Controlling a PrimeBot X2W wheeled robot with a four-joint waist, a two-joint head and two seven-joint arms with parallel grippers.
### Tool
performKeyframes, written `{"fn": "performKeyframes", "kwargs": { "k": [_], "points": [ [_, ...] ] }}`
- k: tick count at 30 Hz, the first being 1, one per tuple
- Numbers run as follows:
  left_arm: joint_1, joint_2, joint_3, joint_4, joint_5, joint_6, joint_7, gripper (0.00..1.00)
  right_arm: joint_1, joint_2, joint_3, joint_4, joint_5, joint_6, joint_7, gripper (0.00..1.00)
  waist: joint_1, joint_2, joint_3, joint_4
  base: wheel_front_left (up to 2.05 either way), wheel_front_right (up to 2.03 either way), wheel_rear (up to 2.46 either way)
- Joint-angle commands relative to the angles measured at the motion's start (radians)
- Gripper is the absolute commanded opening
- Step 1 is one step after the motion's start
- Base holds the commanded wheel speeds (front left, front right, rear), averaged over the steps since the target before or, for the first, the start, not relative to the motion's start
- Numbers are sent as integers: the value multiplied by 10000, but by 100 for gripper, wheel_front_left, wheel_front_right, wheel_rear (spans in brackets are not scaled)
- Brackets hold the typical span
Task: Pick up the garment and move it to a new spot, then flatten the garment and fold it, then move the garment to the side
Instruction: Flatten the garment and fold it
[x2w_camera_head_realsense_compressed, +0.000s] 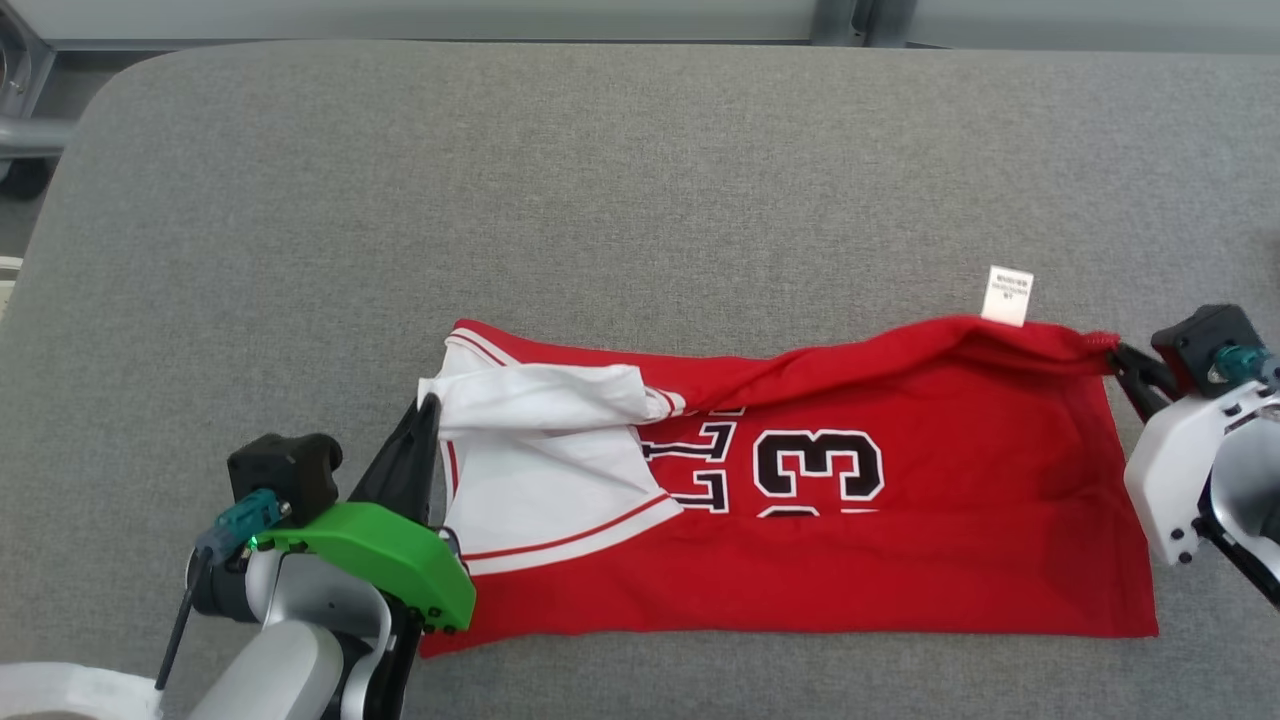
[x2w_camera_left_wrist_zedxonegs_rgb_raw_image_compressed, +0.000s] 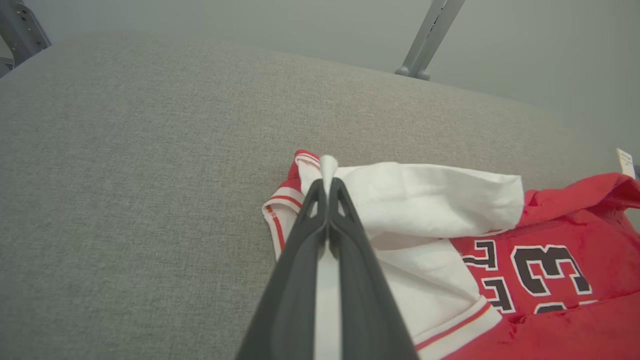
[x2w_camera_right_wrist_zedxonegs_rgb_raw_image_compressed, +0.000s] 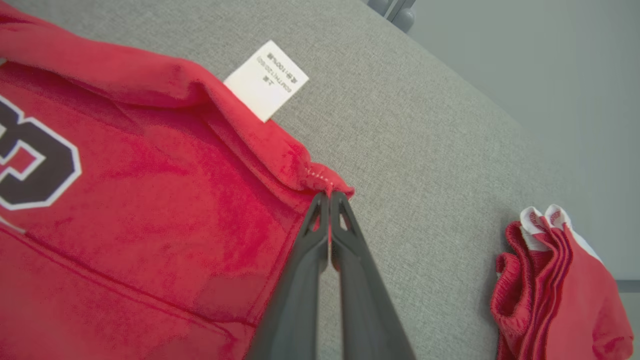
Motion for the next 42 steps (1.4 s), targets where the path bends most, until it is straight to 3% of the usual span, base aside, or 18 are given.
{"fn": "performKeyframes", "kwargs": {
  "k": [1,10,35,36,37,38,39,42],
  "points": [
    [159,98,14,-90,9,96,15,0,181,-124,145,-12,133,-16,56,0,1,-1,-51,56,0,0,0],
    [1335,204,-61,-677,-398,586,345,0,792,-1674,1287,-525,1201,-16,845,0,1,-1,-408,142,0,0,0],
    [2286,-406,-441,632,-1138,237,243,0,1318,-1792,1247,-5,1290,-16,1363,0,1,-1,-646,298,0,0,0],
    [2246,-403,-464,719,-1114,202,262,0,1344,-1757,1246,1,1337,-16,1441,35,1,-1,-652,306,0,0,0],
    [2187,-391,-473,803,-1074,168,238,11,1327,-1694,1138,46,1382,-17,1522,100,1,-1,-660,307,0,0,0],
    [2140,-382,-516,900,-1025,134,240,64,1338,-1668,1091,32,1356,-16,1554,100,1,-1,-669,311,0,0,0],
    [2111,-408,-544,995,-1041,112,256,100,1395,-1617,1073,23,1359,-16,1608,100,1,-1,-681,316,0,0,0],
    [2003,-430,-548,1219,-945,10,29,100,1504,-1458,888,-18,1254,-16,1494,100,1,-1,-726,324,0,0,0]
  ]
}}
